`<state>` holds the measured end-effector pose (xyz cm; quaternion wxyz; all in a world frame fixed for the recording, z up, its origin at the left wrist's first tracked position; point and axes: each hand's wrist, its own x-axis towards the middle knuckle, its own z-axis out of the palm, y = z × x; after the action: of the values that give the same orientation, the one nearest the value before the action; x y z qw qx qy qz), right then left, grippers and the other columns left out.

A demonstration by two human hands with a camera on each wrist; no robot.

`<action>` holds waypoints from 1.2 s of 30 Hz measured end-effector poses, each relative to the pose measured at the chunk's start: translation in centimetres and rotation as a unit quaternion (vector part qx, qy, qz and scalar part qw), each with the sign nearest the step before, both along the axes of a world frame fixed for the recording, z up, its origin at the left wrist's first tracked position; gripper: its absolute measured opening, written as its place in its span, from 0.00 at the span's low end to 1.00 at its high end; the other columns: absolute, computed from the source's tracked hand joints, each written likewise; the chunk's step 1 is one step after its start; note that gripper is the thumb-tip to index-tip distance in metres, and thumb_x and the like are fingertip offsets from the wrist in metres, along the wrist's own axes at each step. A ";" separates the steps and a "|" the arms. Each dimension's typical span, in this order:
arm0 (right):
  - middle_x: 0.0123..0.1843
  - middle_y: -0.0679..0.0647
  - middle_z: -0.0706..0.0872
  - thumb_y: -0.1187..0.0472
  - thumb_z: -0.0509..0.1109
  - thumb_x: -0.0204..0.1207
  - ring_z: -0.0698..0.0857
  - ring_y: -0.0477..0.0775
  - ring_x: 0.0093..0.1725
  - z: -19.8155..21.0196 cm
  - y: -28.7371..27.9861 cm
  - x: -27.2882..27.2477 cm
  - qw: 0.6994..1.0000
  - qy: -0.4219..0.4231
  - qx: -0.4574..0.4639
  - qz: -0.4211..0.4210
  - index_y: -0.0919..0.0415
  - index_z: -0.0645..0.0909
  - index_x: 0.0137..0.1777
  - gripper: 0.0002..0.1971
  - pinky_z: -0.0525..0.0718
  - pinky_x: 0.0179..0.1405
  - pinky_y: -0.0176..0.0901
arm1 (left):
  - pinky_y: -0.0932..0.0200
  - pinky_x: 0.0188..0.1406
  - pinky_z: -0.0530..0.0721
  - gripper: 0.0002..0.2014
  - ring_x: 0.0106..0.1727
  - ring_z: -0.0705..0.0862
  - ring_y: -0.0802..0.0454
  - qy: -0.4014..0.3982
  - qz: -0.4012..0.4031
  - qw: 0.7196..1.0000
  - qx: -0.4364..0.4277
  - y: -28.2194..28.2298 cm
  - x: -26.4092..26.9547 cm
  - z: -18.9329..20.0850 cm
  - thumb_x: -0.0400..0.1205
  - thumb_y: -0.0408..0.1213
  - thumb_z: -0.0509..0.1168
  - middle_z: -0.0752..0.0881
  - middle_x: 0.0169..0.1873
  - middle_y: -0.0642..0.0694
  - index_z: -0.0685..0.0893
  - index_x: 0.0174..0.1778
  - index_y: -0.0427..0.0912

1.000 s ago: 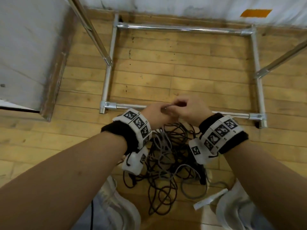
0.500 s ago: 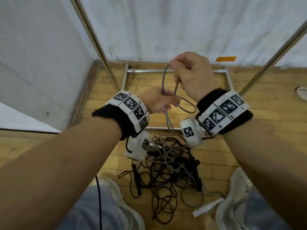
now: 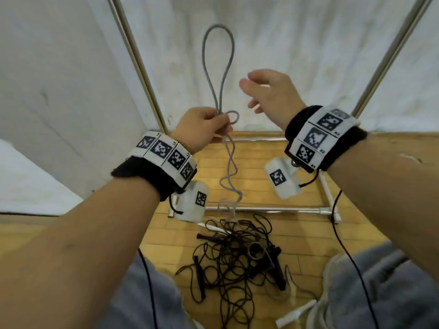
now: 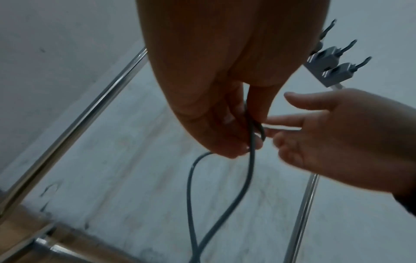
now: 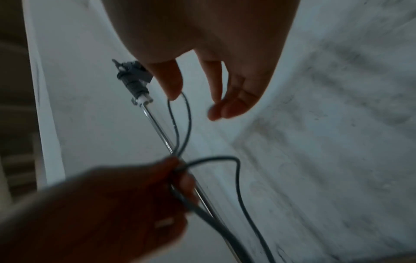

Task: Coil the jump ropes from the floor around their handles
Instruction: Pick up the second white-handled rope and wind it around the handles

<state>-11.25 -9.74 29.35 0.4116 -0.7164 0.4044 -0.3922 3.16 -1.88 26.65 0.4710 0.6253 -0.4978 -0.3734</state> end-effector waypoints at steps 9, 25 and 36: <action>0.44 0.45 0.87 0.49 0.75 0.70 0.84 0.42 0.46 -2.2 1.0 0.6 0.984 0.111 -0.015 0.139 0.51 0.82 0.42 0.08 0.77 0.48 0.36 | 0.55 0.41 0.89 0.11 0.36 0.88 0.48 0.016 0.020 0.996 -0.081 -0.8 0.2 3.5 0.83 0.30 0.64 0.88 0.31 0.42 0.86 0.35 0.38; 0.68 0.49 0.74 0.44 0.77 0.67 0.84 0.51 0.50 -7.8 3.4 -0.3 0.978 0.134 0.145 0.060 0.55 0.57 0.80 0.46 0.82 0.46 0.39 | 0.64 0.33 0.84 0.09 0.32 0.86 0.53 0.170 0.069 0.982 -0.041 -1.5 -0.5 3.2 0.81 0.34 0.69 0.88 0.30 0.46 0.85 0.34 0.38; 0.30 0.47 0.76 0.48 0.59 0.83 0.74 0.47 0.30 -5.8 4.2 1.0 0.923 0.298 0.007 0.244 0.52 0.77 0.33 0.18 0.71 0.30 0.37 | 0.64 0.33 0.83 0.08 0.32 0.85 0.54 0.223 0.107 0.962 -0.114 -1.5 0.1 4.6 0.80 0.37 0.71 0.88 0.32 0.46 0.86 0.36 0.40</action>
<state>-10.28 -5.50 23.54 0.3604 -0.8735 0.3241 -0.0452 3.27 -3.33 31.21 0.6753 0.5181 -0.3494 -0.3918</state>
